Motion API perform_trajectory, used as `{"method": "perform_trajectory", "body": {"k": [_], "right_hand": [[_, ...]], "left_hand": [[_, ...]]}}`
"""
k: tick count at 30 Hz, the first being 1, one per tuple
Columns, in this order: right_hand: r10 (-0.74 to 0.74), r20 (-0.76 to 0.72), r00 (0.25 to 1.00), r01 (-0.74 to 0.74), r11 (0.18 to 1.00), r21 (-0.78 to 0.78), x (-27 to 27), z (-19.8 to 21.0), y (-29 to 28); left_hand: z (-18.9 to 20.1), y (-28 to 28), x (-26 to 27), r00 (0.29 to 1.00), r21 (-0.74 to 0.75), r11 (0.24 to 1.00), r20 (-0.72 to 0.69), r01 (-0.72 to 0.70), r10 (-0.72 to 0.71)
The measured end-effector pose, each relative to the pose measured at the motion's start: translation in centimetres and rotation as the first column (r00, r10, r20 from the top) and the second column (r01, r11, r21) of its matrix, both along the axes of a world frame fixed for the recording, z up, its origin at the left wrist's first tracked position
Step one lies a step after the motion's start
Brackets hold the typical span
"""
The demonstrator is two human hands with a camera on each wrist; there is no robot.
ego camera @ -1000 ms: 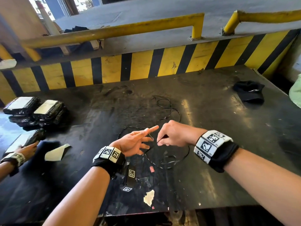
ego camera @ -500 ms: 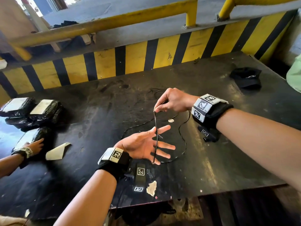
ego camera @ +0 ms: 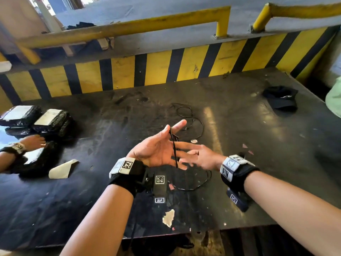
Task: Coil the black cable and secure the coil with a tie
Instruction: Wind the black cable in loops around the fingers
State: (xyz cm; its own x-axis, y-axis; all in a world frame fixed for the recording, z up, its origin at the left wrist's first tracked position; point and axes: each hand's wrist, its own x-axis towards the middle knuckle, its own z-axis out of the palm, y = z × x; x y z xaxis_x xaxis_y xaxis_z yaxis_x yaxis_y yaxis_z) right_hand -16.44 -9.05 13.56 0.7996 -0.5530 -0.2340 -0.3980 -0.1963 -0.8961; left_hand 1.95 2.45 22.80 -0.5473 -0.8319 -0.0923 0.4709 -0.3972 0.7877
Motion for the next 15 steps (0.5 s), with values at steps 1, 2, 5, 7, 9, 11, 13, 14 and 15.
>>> {"method": "perform_trajectory", "body": {"k": [1,2,5,7,9,11,13,14,15], "right_hand": [[-0.010,0.009,1.000,0.010,1.000,0.016,0.0,-0.5,0.9],[-0.005,0.015,1.000,0.005,1.000,0.014,0.1,-0.9,1.6],[0.113,0.025,0.993,-0.111,0.990,-0.083,0.7,-0.4,3.7],[0.191,-0.053,0.980,-0.198,0.960,-0.198,1.3,0.8,4.4],[0.225,-0.151,0.962,-0.260,0.925,-0.276,1.8,1.9,4.6],[0.241,-0.262,0.935,-0.324,0.879,-0.349,2.0,3.1,4.6],[0.214,-0.353,0.911,-0.361,0.826,-0.433,2.1,4.6,4.4],[0.191,-0.371,0.909,-0.364,0.798,-0.480,2.0,5.6,4.3],[0.166,-0.369,0.915,-0.352,0.777,-0.523,1.9,6.8,3.9]], "left_hand": [[0.2,-0.4,0.4,1.000,-0.013,1.000,0.004,-0.019,0.019],[0.4,-0.9,0.8,0.999,-0.018,0.999,0.015,-0.037,0.037],[0.2,-2.1,2.1,0.990,-0.016,0.993,0.085,-0.113,0.114],[-0.2,-2.6,2.9,0.974,-0.019,0.984,0.137,-0.177,0.178],[-0.8,-2.9,3.6,0.954,-0.013,0.972,0.184,-0.236,0.235],[-1.4,-3.0,4.3,0.935,0.002,0.958,0.216,-0.288,0.281],[-2.0,-2.7,4.9,0.920,0.027,0.948,0.253,-0.316,0.299],[-2.3,-2.5,5.2,0.914,0.046,0.944,0.272,-0.325,0.302],[-2.7,-2.2,5.4,0.909,0.065,0.941,0.287,-0.333,0.302]]}}
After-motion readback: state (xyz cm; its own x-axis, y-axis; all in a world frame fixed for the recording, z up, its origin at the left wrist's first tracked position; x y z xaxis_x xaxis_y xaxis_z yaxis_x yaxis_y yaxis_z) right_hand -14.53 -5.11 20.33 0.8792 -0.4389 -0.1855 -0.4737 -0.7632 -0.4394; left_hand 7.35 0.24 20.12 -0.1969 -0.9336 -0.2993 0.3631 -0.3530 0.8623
